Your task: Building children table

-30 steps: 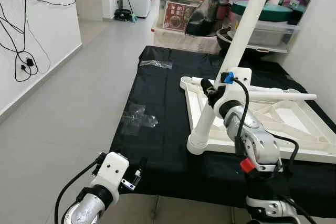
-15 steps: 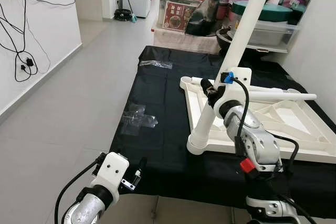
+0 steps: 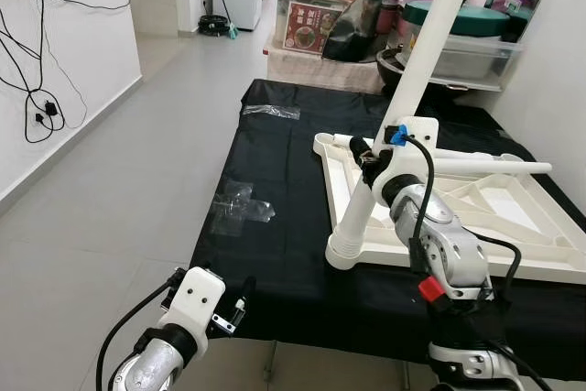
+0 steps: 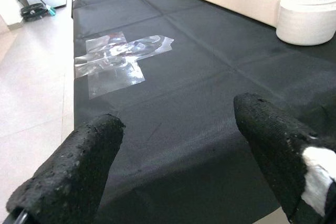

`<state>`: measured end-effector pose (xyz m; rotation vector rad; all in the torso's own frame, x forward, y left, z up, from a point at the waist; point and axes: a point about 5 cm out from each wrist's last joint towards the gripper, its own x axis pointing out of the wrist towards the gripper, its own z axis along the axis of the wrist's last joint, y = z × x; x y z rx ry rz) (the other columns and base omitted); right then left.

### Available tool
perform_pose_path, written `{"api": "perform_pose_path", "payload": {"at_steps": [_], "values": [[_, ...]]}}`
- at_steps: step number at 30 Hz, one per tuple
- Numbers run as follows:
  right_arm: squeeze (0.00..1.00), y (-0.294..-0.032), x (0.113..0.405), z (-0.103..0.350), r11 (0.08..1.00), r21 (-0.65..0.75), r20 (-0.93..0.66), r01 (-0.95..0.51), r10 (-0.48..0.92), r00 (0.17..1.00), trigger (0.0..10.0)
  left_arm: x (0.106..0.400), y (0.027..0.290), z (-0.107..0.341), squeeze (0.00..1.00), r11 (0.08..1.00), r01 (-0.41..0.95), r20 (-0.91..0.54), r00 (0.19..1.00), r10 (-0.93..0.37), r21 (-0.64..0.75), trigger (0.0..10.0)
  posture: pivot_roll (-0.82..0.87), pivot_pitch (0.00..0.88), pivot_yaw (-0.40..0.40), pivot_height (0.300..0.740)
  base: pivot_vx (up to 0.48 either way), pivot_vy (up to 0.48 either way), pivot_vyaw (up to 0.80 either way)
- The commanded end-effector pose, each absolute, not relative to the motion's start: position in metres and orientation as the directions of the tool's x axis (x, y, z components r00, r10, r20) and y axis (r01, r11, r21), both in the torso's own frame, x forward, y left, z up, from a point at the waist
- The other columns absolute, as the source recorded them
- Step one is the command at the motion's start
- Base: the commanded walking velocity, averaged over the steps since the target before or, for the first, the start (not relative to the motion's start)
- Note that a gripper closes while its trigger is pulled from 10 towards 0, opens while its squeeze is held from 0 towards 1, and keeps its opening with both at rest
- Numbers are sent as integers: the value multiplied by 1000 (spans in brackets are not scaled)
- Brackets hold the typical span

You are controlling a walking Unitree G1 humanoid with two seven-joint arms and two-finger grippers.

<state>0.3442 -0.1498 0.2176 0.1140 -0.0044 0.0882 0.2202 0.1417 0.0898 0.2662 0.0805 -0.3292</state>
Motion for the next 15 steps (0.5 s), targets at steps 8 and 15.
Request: {"api": "perform_pose_path", "payload": {"at_steps": [8, 15], "values": [[1000, -156, 343, 217, 991, 120, 17, -65, 63, 998, 10000, 222, 139, 88, 0, 906, 343, -119, 939, -323, 246, 10000, 54, 0, -104, 740, 0, 0, 0], [1000, -156, 341, 230, 988, 125, 94, -85, 74, 993, 10000, 222, 140, 88, 0, 907, 343, -119, 939, -323, 245, 10000, 48, 0, -97, 740, 0, 0, 0]]}}
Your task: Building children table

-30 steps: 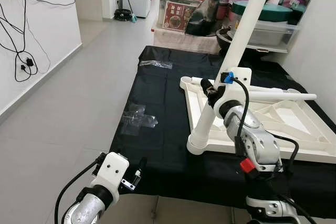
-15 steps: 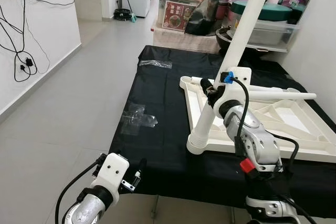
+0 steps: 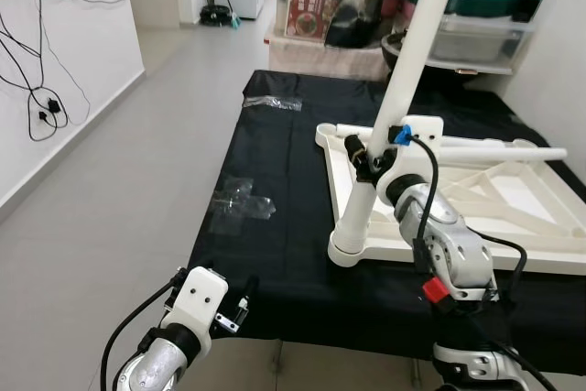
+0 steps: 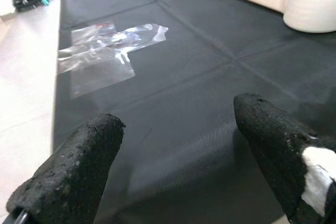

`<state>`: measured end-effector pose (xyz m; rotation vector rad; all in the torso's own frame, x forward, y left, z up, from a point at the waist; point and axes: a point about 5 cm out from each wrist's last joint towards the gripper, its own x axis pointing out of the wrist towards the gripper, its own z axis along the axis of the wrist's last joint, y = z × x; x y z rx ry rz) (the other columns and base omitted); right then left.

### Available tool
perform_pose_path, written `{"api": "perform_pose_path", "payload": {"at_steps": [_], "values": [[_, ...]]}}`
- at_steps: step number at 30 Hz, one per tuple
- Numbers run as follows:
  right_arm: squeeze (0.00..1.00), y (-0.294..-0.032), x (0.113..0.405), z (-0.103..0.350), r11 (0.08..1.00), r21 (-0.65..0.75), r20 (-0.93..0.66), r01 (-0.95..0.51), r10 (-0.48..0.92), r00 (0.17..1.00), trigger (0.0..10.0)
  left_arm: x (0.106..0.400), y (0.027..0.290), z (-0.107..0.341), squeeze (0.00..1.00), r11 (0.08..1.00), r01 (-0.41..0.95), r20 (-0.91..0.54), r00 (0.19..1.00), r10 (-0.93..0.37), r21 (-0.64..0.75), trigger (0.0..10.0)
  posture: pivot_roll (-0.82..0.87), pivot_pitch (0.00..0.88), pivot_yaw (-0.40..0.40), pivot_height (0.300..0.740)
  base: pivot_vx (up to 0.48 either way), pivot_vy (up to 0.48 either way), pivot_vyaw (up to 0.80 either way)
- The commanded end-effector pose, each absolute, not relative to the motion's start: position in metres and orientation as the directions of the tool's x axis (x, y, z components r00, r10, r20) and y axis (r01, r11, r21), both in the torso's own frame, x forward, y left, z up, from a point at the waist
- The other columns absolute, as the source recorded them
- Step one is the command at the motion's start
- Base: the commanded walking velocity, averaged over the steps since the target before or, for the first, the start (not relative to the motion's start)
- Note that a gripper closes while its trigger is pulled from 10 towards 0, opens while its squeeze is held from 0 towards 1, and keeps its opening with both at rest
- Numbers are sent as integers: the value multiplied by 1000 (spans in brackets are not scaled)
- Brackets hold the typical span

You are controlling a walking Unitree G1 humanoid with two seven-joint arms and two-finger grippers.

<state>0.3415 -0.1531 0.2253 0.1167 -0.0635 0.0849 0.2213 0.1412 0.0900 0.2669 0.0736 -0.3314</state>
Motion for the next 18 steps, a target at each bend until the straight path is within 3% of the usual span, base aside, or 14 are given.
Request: {"api": "perform_pose_path", "payload": {"at_steps": [1, 3, 4, 6, 7, 13, 14, 15, 18], "values": [[1000, -156, 339, 236, 988, 125, 125, -94, 78, 989, 10000, 222, 140, 88, 0, 906, 344, -120, 938, -324, 245, 10000, 46, 0, -94, 740, 0, 0, 0], [1000, -154, 336, 242, 984, 137, 167, -116, 92, 982, 10000, 223, 140, 88, 0, 906, 346, -121, 938, -326, 243, 10000, 44, 0, -92, 740, 0, 0, 0], [1000, -154, 336, 242, 983, 140, 174, -117, 92, 980, 5098, 223, 140, 88, 0, 906, 347, -121, 937, -327, 243, 10000, 44, 0, -92, 740, 0, 0, 0], [1000, -155, 335, 242, 983, 141, 176, -116, 90, 980, 5098, 223, 140, 88, 0, 906, 348, -121, 937, -328, 243, 10000, 44, 0, -92, 740, 0, 0, 0], [1000, -154, 335, 241, 980, 150, 182, -131, 103, 978, 0, 223, 140, 88, 0, 905, 348, -121, 937, -328, 243, 10000, 46, 0, -94, 740, 0, 0, 0], [1000, -150, 333, 231, 968, 180, 143, -177, 152, 978, 0, 223, 140, 88, 0, 906, 344, -120, 939, -324, 245, 10000, 51, 0, -99, 740, 0, 0, 0], [933, -149, 333, 230, 967, 169, 139, -189, 166, 976, 0, 223, 141, 88, 0, 906, 342, -120, 939, -322, 248, 10000, 51, 0, -99, 740, 0, 0, 0], [0, -148, 333, 229, 968, 157, 133, -197, 177, 975, 0, 223, 141, 88, 0, 906, 341, -119, 940, -320, 250, 10000, 55, 0, -101, 740, 0, 0, 0], [0, -148, 334, 225, 976, 115, 103, -185, 174, 979, 0, 223, 143, 89, 0, 908, 331, -117, 943, -311, 257, 10000, 56, 0, -101, 740, 0, 0, 0]]}}
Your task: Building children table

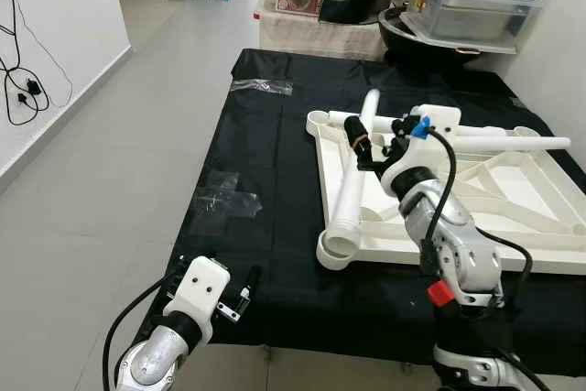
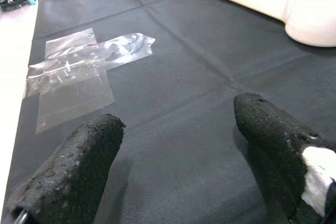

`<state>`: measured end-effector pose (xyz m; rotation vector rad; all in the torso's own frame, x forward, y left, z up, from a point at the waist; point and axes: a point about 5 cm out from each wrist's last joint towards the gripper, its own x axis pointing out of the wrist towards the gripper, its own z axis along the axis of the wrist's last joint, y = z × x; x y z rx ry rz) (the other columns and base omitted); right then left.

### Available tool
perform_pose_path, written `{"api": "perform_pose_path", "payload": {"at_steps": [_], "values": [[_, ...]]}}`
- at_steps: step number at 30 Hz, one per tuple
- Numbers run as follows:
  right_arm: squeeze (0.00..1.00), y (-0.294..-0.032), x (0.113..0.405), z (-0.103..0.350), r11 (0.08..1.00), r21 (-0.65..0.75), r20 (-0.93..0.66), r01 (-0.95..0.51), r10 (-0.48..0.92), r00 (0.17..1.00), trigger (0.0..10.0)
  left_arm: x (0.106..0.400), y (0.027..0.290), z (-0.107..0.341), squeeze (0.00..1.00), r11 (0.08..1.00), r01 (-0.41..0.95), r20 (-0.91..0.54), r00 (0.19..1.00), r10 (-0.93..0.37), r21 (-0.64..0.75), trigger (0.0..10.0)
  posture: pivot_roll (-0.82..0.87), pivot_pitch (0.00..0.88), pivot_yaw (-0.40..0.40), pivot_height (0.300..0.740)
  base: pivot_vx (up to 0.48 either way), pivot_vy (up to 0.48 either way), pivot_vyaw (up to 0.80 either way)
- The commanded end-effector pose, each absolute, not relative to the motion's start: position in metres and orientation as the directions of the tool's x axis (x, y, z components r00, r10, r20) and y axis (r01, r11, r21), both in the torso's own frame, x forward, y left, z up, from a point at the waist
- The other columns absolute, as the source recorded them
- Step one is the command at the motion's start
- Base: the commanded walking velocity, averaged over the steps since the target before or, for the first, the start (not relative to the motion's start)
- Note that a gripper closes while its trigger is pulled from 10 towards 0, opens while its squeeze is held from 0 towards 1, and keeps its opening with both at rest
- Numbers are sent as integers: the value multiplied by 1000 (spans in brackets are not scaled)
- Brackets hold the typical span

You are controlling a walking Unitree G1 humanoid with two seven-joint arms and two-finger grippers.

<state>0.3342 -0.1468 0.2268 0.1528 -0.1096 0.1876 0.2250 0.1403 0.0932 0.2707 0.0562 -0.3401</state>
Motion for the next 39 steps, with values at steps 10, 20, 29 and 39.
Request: {"api": "perform_pose_path", "payload": {"at_steps": [10, 20, 29, 39], "values": [[0, -154, 343, 230, 987, 60, 113, -151, 144, 983, 0, 232, 167, 106, 0, 949, 188, -40, 982, -184, 251, 10000, 68, 0, -107, 740, 0, 0, 0], [1000, -134, 361, 222, 929, 294, -36, -223, 244, 969, 10000, 235, 163, 107, 0, 938, 215, -42, 976, -212, 271, 10000, 73, 0, -114, 740, 0, 0, 0], [1000, -136, 387, 199, 918, 392, -296, -52, 180, 938, 10000, 238, 162, 108, 0, 938, 214, -38, 977, -211, 273, 10000, 73, 0, -127, 740, 0, 0, 0], [776, -132, 407, 218, 968, 247, -412, -44, 146, 900, 10000, 238, 156, 107, 0, 936, 223, -41, 974, -221, 271, 10000, 71, 0, -147, 740, 0, 0, 0]]}}
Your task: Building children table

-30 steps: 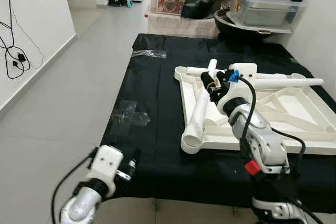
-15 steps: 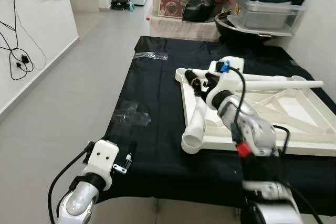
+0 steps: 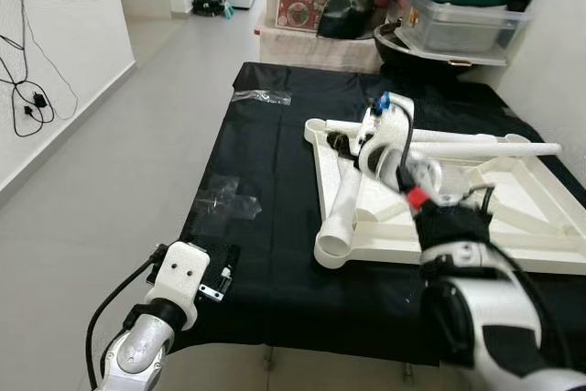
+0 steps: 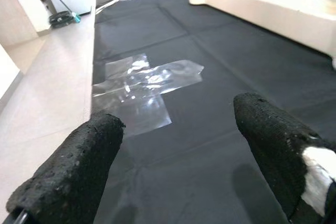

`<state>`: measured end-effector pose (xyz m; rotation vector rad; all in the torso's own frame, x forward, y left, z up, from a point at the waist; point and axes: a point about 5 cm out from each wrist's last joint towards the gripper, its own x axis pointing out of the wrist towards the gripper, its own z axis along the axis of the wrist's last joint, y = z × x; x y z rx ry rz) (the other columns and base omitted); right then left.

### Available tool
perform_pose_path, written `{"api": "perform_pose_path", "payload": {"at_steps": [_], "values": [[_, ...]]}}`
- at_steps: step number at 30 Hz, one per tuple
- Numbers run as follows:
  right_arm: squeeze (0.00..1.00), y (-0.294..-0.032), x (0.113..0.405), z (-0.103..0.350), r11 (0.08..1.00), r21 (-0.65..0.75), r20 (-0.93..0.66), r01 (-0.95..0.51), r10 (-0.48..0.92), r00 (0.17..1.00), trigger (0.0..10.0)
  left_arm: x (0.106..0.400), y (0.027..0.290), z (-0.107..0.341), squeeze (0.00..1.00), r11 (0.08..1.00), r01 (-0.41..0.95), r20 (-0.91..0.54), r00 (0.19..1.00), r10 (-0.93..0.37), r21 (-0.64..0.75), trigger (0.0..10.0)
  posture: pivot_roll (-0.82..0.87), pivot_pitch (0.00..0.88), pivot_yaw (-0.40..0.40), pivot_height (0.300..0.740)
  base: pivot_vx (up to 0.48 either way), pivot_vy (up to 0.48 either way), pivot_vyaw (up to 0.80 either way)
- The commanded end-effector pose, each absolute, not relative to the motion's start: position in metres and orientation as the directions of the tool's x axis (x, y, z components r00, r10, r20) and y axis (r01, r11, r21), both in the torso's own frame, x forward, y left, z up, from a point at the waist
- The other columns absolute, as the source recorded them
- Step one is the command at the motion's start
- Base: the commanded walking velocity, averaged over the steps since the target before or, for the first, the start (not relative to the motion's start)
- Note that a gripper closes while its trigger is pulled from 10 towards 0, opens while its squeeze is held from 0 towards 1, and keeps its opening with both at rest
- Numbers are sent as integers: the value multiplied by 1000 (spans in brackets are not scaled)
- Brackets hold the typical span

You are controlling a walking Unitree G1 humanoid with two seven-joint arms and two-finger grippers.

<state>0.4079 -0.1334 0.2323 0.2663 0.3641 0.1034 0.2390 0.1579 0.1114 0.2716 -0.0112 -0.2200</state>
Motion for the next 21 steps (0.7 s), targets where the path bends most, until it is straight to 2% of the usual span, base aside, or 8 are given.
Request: {"api": "perform_pose_path", "payload": {"at_steps": [1, 2, 3, 8, 9, 17, 21], "values": [[776, -132, 407, 218, 968, 247, -412, -44, 146, 900, 10000, 238, 156, 107, 0, 936, 223, -41, 974, -221, 271, 10000, 71, 0, -147, 740, 0, 0, 0], [776, -132, 407, 218, 968, 247, -412, -44, 146, 900, 10000, 238, 156, 107, 0, 936, 223, -41, 974, -221, 271, 10000, 71, 0, -147, 740, 0, 0, 0], [314, -133, 409, 215, 983, 181, -450, -24, 105, 887, 10000, 239, 154, 107, 0, 937, 225, -41, 974, -223, 269, 10000, 66, 0, -152, 740, 0, 0, 0], [282, -138, 411, 214, 989, 147, -461, 3, 66, 885, 10000, 240, 152, 106, 0, 937, 227, -40, 974, -225, 267, 10000, 66, 0, -155, 740, 0, 0, 0], [0, -141, 412, 212, 991, 128, -459, 26, 36, 888, 10000, 240, 152, 106, 0, 937, 227, -40, 974, -225, 266, 10000, 68, 0, -160, 740, 0, 0, 0], [0, -150, 413, 207, 991, 106, -465, 77, -19, 885, 10000, 239, 152, 105, 0, 937, 224, -41, 974, -222, 266, 10000, 74, 0, -163, 740, 0, 0, 0], [0, -147, 409, 192, 993, 94, -527, 77, -16, 849, 10000, 240, 150, 105, 0, 936, 230, -41, 973, -227, 267, 10000, 69, 0, -159, 740, 0, 0, 0]]}}
